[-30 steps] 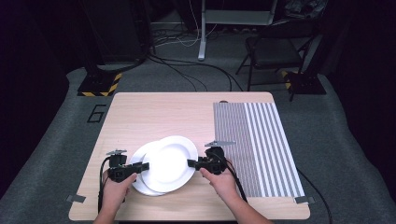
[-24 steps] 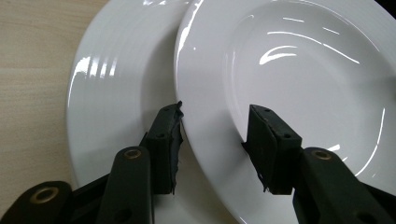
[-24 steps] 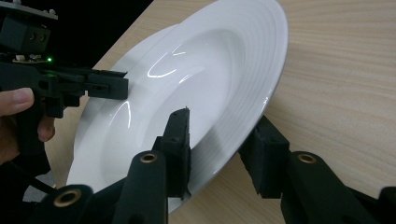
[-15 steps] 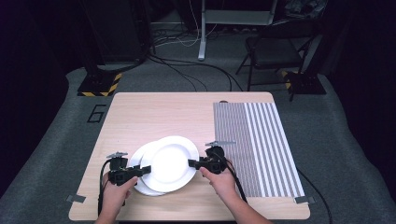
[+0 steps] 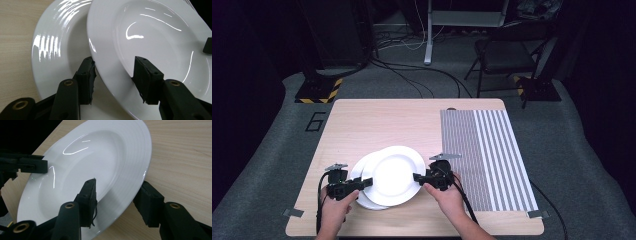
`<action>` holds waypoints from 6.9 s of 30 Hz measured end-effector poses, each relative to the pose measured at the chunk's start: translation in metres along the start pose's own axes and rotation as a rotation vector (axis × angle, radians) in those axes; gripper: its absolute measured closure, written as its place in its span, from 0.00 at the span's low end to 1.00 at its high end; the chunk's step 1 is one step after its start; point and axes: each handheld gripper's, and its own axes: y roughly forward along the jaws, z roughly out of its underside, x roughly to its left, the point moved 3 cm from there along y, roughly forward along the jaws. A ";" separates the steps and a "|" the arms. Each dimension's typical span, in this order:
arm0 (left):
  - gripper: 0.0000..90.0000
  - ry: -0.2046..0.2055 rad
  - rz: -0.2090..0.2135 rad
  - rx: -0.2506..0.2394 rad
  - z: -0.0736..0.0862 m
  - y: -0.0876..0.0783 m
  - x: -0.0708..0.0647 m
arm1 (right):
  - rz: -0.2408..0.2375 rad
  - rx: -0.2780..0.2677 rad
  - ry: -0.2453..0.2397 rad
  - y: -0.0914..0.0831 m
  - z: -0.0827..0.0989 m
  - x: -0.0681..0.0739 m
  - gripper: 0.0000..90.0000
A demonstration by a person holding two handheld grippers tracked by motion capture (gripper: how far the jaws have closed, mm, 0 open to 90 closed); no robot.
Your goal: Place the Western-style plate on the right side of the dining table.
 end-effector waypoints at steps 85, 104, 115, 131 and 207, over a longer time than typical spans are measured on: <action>0.58 0.070 0.022 -0.053 -0.019 0.019 -0.060 | 0.154 -0.074 0.116 -0.038 0.006 -0.025 0.51; 0.58 0.145 0.096 -0.007 -0.028 0.042 -0.083 | 0.225 -0.112 0.180 -0.064 0.020 -0.042 0.50; 0.58 0.166 0.130 0.005 -0.031 0.054 -0.098 | 0.266 -0.135 0.212 -0.079 0.029 -0.050 0.50; 0.58 0.192 0.161 0.024 -0.031 0.063 -0.111 | 0.292 -0.148 0.244 -0.093 0.038 -0.057 0.50; 0.58 0.212 0.268 0.029 -0.061 0.105 -0.186 | 0.370 -0.220 0.296 -0.164 0.036 -0.100 0.50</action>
